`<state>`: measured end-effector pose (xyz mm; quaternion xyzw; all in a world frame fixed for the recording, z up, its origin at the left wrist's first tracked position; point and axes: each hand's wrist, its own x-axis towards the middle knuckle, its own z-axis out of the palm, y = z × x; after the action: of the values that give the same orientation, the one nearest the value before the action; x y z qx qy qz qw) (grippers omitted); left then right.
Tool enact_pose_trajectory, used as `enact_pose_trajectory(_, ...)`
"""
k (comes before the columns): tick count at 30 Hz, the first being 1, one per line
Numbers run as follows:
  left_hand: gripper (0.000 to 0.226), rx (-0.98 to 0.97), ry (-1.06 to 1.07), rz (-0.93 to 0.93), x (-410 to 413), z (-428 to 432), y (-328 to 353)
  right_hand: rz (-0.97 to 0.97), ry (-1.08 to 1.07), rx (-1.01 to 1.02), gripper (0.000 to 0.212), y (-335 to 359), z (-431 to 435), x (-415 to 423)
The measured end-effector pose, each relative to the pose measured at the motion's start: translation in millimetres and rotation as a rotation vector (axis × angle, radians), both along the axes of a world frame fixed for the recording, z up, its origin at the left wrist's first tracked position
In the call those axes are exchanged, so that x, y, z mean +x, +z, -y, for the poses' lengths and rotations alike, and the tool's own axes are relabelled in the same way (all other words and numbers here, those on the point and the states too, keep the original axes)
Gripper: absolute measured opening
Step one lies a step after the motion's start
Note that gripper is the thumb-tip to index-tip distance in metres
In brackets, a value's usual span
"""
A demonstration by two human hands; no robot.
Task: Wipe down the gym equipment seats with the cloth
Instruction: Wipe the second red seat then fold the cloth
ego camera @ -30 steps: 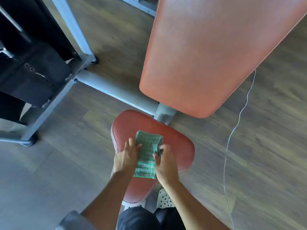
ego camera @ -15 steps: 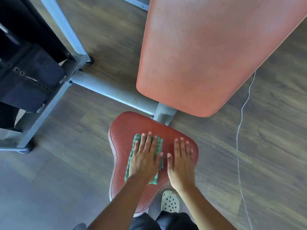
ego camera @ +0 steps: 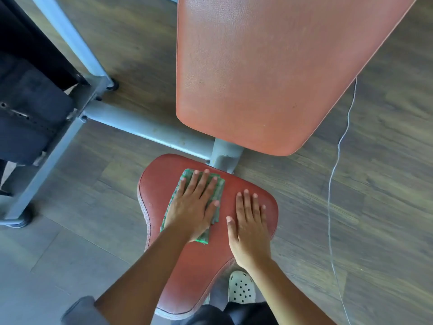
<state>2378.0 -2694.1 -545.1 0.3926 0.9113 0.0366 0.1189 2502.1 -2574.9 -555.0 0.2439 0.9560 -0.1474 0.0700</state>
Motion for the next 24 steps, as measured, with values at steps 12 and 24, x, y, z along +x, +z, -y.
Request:
enact_pose_trajectory(12, 0.066, -0.012, 0.139, 0.011, -36, -16, -6, 0.024, 0.036, 0.022, 0.063, -1, -2, 0)
enact_pose_trajectory(24, 0.071, -0.094, 0.232, 0.002, -65, -1, -5, 0.039, 0.014, -0.014, 0.067, 12, -2, -6)
